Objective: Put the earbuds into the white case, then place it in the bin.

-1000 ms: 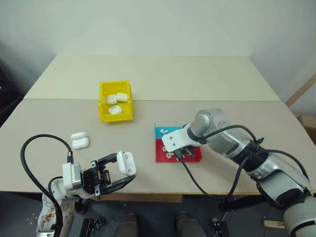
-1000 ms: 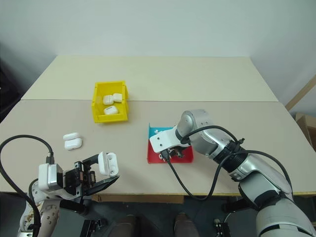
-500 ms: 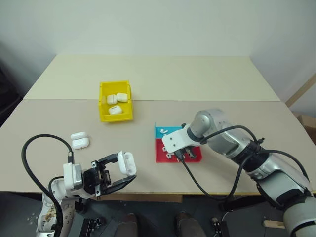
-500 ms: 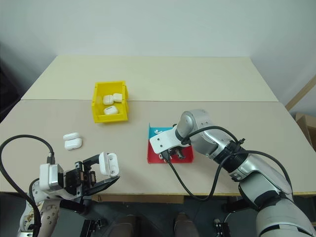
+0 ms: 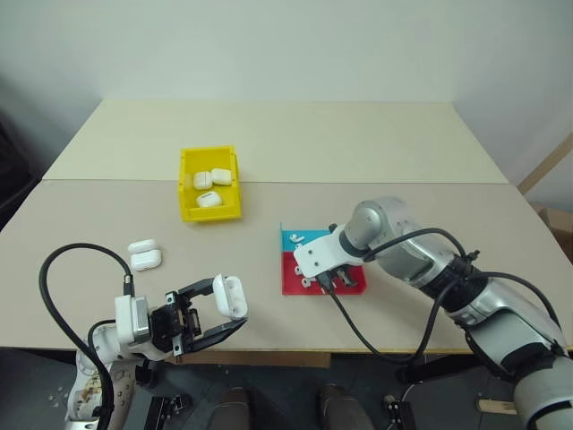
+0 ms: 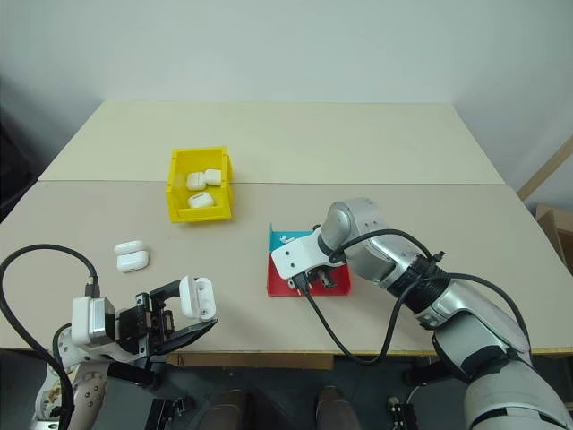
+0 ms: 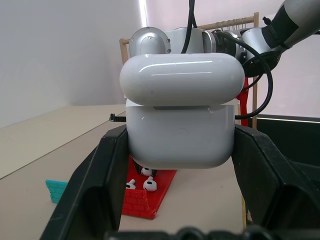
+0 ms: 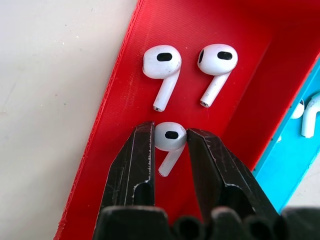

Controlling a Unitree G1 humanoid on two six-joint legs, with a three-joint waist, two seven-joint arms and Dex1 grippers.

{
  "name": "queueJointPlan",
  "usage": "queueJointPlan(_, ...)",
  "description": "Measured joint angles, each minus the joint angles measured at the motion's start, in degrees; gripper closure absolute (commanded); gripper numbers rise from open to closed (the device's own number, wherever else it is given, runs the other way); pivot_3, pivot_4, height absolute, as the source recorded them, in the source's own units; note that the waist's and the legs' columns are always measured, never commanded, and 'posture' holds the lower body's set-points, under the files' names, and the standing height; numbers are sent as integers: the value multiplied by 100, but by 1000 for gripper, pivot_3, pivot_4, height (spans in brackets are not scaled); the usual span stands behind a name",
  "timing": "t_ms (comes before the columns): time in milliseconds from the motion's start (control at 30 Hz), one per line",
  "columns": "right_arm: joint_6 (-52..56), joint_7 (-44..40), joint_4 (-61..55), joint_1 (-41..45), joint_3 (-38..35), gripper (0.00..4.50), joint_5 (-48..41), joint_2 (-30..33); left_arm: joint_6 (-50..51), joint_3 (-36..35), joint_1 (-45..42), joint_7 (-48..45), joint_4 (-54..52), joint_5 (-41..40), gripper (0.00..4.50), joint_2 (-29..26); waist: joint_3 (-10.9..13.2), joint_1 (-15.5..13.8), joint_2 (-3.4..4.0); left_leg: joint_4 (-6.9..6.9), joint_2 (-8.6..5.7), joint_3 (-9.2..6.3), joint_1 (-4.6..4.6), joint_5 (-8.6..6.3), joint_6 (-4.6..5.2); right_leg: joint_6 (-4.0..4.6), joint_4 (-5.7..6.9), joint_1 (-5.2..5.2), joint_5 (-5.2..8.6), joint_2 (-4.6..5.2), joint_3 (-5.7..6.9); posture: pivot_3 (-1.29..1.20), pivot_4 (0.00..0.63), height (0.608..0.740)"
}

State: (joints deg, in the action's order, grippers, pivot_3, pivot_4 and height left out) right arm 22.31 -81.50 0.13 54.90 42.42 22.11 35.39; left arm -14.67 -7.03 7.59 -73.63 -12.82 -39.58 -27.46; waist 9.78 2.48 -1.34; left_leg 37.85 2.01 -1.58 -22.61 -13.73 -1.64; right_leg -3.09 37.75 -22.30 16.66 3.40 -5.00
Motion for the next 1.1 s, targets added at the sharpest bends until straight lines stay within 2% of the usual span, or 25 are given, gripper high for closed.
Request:
queueJointPlan(433, 621, -19, -727, -241, -436, 3267, -136, 108, 78, -28, -222, -88, 40, -4, 1728, -27, 0, -1, 0, 0, 0, 0, 0, 0, 0, 0, -1, 1, 0, 0, 0, 0, 150, 740)
queueJointPlan(567, 1191, 175, -1063, -453, -1381, 3267, -774, 56, 90, -79, -547, -132, 289, -5, 1728, -43, 1, -16, 0, 0, -2, -3, -3, 0, 0, 0, -1, 1, 0, 0, 2, 0, 150, 740)
queueJointPlan(767, 1546, 355, -1888, -913, -3452, 3267, -2296, 259, 408, -72, -1434, -111, 483, -151, 1728, 7, 0, -73, -1, 0, -3, -12, -15, 0, 0, -1, -12, 5, 0, 2, 14, 0, 150, 740)
queueJointPlan(1000, 1015, 575, -2253, -1383, -4854, 3267, -3706, 287, 1458, 266, -2259, 161, 341, -750, 1728, 372, 1, -40, -2, 1, -4, -13, -14, 0, 1, -2, -7, 7, -1, 1, 13, 0, 150, 740)
queueJointPlan(1100, 754, 819, -2374, -1502, -5310, 3267, -4383, 12, 1700, 430, -2520, 173, 331, -765, 1728, 467, 0, 8, -2, 0, -3, -12, -13, 0, 1, -1, -6, 6, 0, -2, 10, 0, 150, 740)
